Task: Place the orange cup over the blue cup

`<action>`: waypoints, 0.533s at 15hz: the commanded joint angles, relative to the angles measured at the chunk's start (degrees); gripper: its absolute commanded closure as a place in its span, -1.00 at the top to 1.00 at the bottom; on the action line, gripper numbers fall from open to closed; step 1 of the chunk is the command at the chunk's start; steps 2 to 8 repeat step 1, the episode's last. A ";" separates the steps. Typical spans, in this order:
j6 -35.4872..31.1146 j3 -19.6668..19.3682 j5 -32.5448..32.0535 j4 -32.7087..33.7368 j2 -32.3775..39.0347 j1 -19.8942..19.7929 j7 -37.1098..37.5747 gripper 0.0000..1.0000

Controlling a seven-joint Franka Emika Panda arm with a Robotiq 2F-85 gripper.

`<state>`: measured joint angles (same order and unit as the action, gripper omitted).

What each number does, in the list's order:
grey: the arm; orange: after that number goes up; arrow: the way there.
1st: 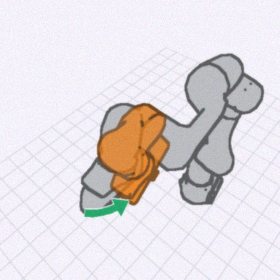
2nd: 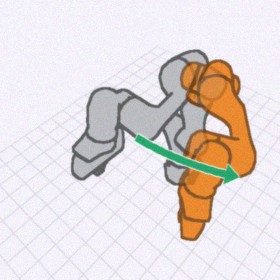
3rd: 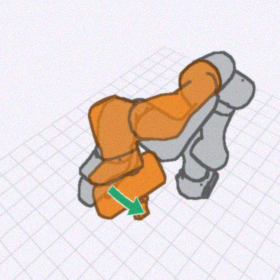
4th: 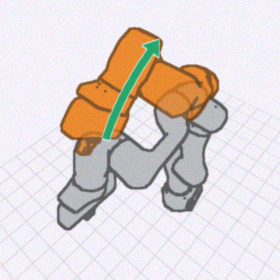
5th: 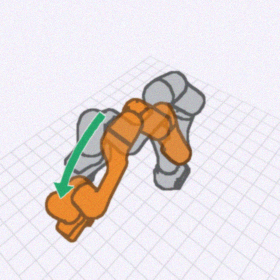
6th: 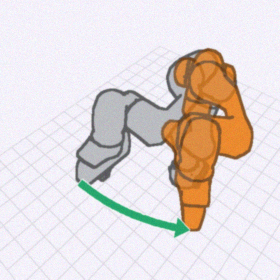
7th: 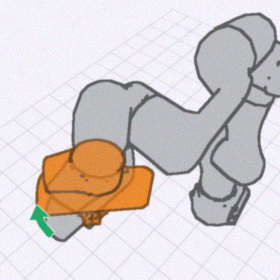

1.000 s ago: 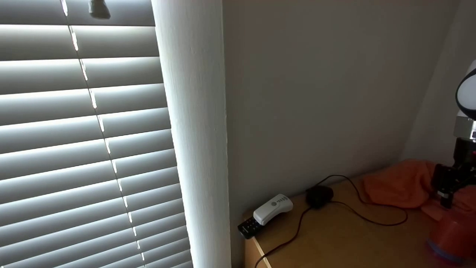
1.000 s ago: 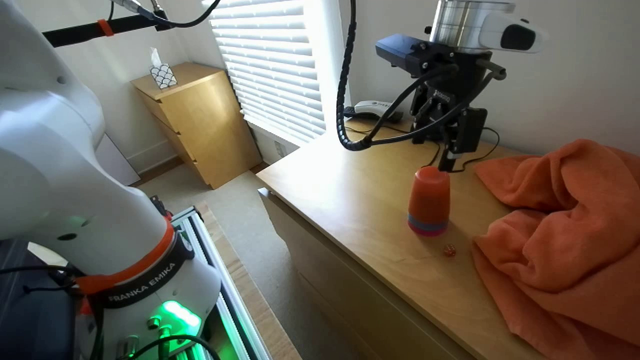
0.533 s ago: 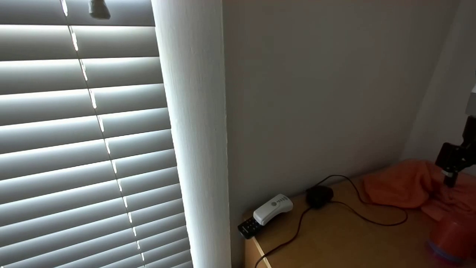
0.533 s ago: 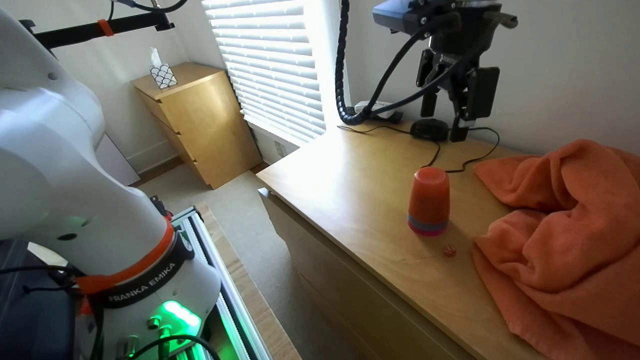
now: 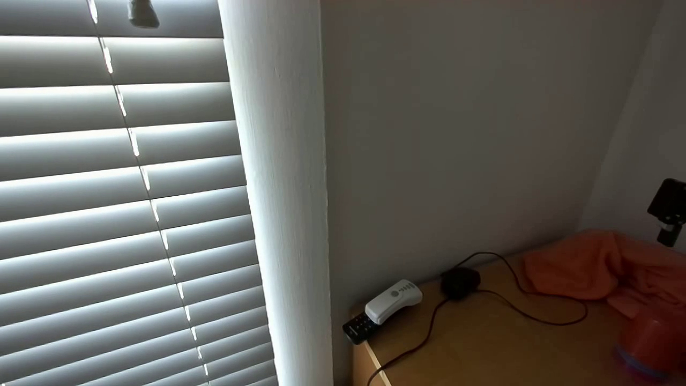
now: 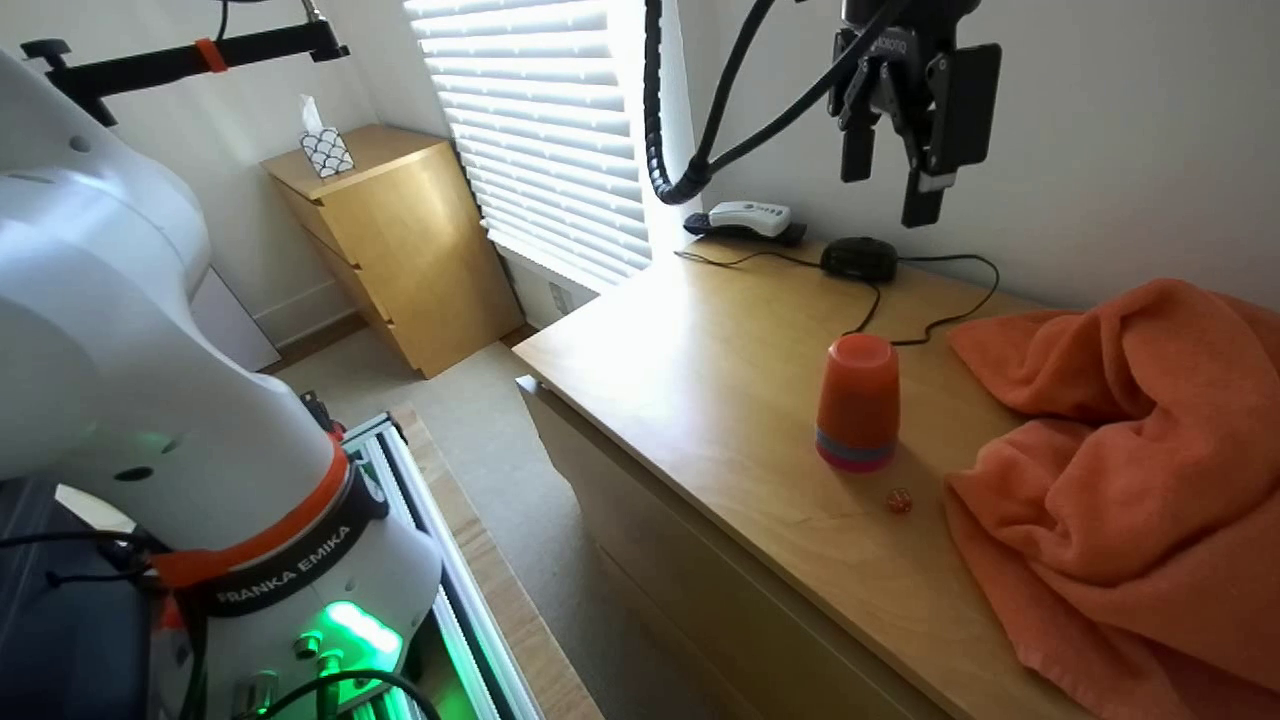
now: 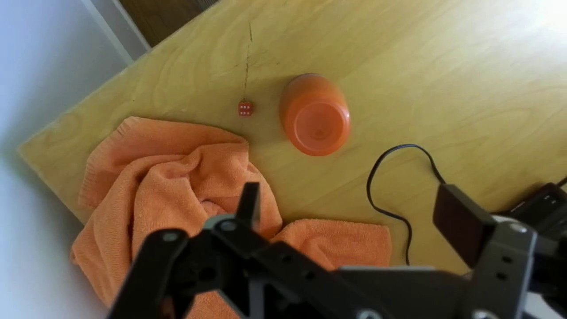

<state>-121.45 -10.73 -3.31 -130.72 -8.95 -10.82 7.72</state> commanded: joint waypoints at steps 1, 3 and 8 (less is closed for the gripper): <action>0.12 0.21 0.05 -0.10 -0.23 -0.25 -0.03 1.00; 0.12 0.21 0.05 -0.10 -0.23 -0.25 -0.03 1.00; 0.12 0.21 0.05 -0.10 -0.23 -0.25 -0.03 1.00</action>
